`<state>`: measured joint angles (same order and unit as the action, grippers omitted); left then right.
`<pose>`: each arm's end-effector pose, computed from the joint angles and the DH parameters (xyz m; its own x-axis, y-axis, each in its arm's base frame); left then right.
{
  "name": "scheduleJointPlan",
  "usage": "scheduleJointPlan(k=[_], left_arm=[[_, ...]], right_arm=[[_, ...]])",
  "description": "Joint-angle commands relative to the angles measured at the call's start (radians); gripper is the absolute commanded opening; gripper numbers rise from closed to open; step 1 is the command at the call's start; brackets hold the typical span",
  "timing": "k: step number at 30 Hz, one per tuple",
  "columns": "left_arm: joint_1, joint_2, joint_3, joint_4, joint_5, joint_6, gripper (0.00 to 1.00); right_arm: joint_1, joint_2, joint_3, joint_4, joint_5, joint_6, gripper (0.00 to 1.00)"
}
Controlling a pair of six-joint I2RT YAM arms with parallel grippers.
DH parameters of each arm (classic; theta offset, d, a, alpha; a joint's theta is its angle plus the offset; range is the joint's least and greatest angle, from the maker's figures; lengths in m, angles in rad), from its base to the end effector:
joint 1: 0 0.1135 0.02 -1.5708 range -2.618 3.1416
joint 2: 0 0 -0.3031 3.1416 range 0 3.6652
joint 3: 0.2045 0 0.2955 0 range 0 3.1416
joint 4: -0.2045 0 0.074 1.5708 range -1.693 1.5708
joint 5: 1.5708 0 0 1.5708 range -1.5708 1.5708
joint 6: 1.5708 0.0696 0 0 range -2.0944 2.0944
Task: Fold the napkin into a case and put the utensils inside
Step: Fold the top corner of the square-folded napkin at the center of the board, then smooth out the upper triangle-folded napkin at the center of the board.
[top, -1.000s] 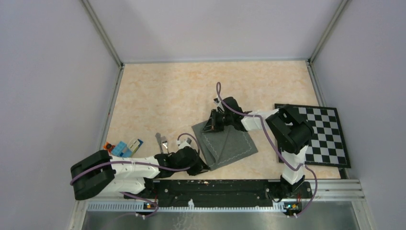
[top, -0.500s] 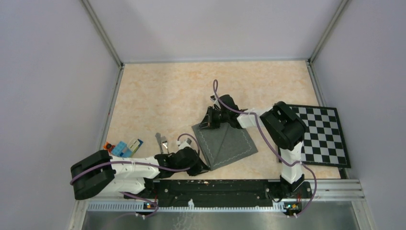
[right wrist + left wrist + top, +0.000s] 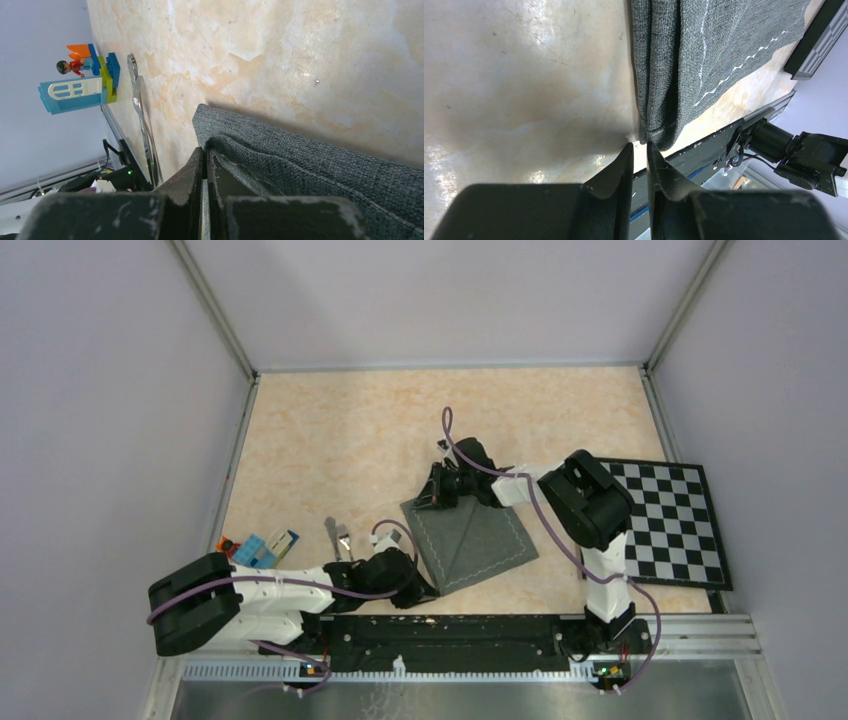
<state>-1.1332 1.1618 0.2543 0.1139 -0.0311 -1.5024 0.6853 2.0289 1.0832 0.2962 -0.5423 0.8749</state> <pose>0.0976 -0.2034 0.0982 -0.9147 -0.3981 -0.0700 -0.2401 0.6745 -0.6981 0.3477 0.3306 0.1050 -0.9605 0.0639 -0.2710 -0.1922 0.5521 0.8113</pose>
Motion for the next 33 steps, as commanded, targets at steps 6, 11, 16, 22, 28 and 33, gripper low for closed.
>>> scheduleJointPlan(k=[6,11,16,22,28,33], left_arm=[[-0.013,0.004,-0.022,-0.157,-0.018,0.038,0.24],[-0.014,-0.109,-0.02,-0.224,-0.014,0.058,0.31],[-0.014,-0.287,-0.014,-0.281,0.001,0.115,0.41],[-0.005,-0.382,0.057,-0.227,-0.021,0.227,0.41],[0.189,-0.178,0.16,0.023,0.174,0.345,0.3],[0.269,0.095,0.257,0.165,0.334,0.393,0.21]], right_arm=[[0.011,0.002,0.064,-0.006,0.0,-0.018,0.02],[0.011,-0.011,0.1,-0.04,-0.026,-0.03,0.21],[0.008,-0.099,0.145,-0.103,-0.074,-0.087,0.44],[-0.055,-0.237,0.14,-0.223,-0.121,-0.224,0.55],[-0.234,-0.215,0.073,-0.243,-0.252,-0.278,0.49],[-0.326,-0.156,0.031,-0.223,-0.318,-0.316,0.37]])
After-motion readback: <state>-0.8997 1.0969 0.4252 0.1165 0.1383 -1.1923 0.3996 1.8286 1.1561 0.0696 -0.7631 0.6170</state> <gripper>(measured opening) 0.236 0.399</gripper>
